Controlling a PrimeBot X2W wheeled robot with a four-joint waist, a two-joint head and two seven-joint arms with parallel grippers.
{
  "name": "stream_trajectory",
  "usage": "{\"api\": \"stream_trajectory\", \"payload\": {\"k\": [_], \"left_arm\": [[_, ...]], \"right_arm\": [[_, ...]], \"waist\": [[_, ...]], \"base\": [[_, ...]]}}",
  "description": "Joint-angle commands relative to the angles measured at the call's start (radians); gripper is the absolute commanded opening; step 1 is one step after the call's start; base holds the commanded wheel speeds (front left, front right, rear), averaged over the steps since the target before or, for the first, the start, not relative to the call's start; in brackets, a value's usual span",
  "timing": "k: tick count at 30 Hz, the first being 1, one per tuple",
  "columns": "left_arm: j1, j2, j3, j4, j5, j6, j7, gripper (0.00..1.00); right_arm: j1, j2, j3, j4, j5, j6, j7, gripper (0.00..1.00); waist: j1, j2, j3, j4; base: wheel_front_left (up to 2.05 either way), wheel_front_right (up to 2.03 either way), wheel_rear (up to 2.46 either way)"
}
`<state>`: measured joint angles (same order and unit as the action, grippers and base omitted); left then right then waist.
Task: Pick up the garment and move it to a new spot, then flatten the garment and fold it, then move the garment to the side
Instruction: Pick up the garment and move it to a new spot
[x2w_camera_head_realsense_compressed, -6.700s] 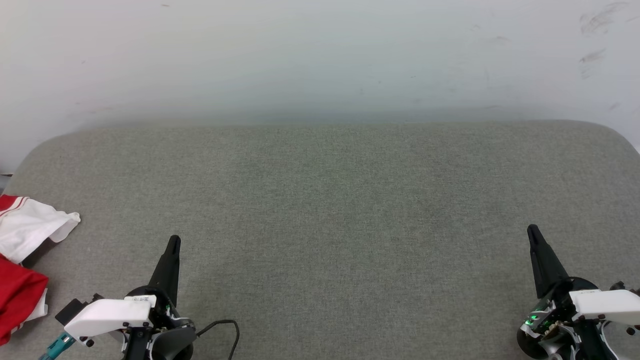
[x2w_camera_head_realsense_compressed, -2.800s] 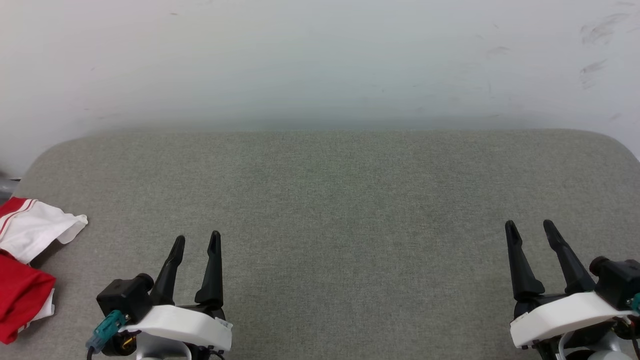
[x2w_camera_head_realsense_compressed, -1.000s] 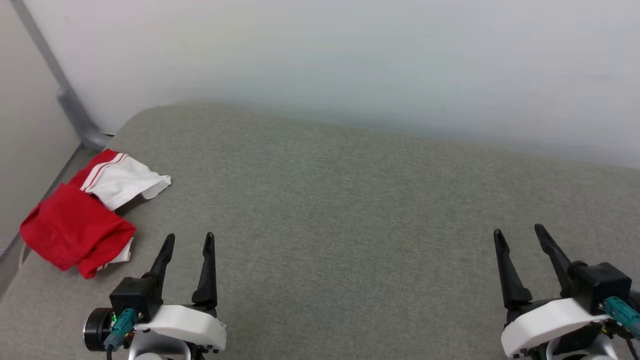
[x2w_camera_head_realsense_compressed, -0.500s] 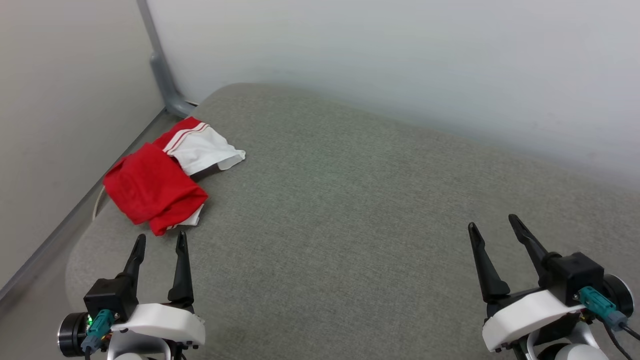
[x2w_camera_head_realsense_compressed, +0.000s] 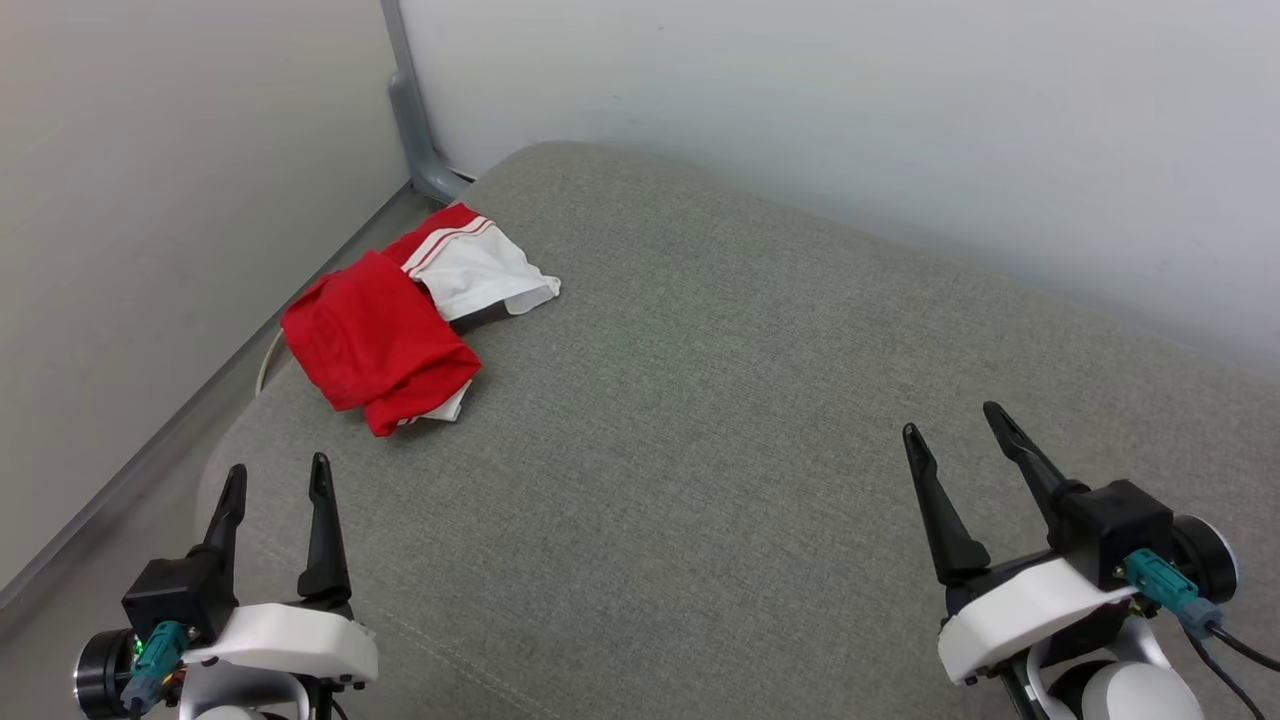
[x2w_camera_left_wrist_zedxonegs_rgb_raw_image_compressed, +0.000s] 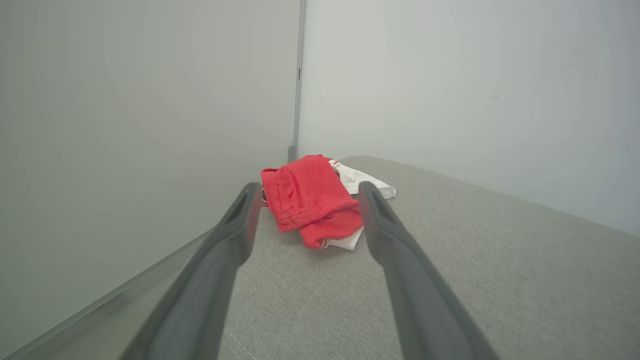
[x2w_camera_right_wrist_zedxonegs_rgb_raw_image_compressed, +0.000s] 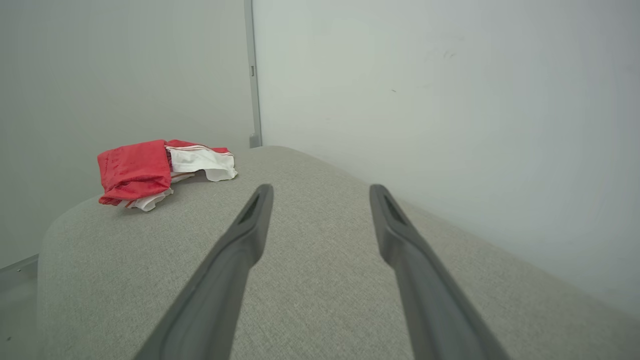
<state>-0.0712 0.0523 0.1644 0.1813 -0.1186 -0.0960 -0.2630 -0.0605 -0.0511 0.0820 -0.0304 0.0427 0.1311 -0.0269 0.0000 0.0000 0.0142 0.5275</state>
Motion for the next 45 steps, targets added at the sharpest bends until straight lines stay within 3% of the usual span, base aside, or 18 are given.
{"api": "stream_trajectory", "payload": {"k": [1, 10, 15, 22, 30, 41, 45], "left_arm": [[0.004, -0.001, 0.004, -0.006, 0.004, 0.0, -0.003, 1.0], [-0.037, -0.002, 0.017, -0.004, 0.003, 0.002, -0.003, 1.0], [-0.113, -0.002, 0.041, 0.033, -0.036, -0.009, -0.002, 1.0], [-0.286, 0.033, 0.068, 0.188, -0.125, -0.025, 0.004, 1.0], [-0.499, 0.145, 0.093, 0.38, -0.252, -0.032, 0.131, 1.0], [-0.699, 0.402, 0.095, 0.58, -0.337, -0.035, 0.487, 1.0], [-0.728, 0.444, 0.092, 0.618, -0.361, -0.035, 0.605, 1.0]], "right_arm": [[-0.011, 0.001, 0.002, 0.004, -0.005, -0.001, -0.003, 1.0], [-0.012, 0.001, -0.012, -0.009, -0.006, -0.001, 0.004, 1.0], [-0.046, -0.009, -0.012, -0.055, -0.032, -0.001, 0.037, 1.0], [-0.105, -0.046, -0.018, -0.114, -0.05, -0.001, 0.076, 1.0], [-0.184, -0.07, -0.032, -0.152, -0.054, -0.001, 0.083, 1.0], [-0.247, -0.055, -0.026, -0.168, -0.065, -0.001, 0.061, 1.0], [-0.258, -0.054, -0.027, -0.166, -0.064, -0.001, 0.055, 1.0]], "waist": [[0.0, 0.0, 0.002, 0.001], [0.0, 0.0, 0.026, -0.001], [0.0, 0.0, 0.115, -0.049], [0.0, 0.0, 0.258, -0.132], [0.0, 0.0, 0.405, -0.226], [0.0, 0.0, 0.558, -0.306], [0.0, 0.0, 0.587, -0.315]], "base": [[0.0, 0.0, 0.0], [0.0, 0.0, 0.0], [0.0, 0.0, 0.0], [0.0, 0.0, 0.0], [0.0, 0.0, 0.0], [0.0, 0.0, 0.0], [0.0, 0.0, 0.0]]}}
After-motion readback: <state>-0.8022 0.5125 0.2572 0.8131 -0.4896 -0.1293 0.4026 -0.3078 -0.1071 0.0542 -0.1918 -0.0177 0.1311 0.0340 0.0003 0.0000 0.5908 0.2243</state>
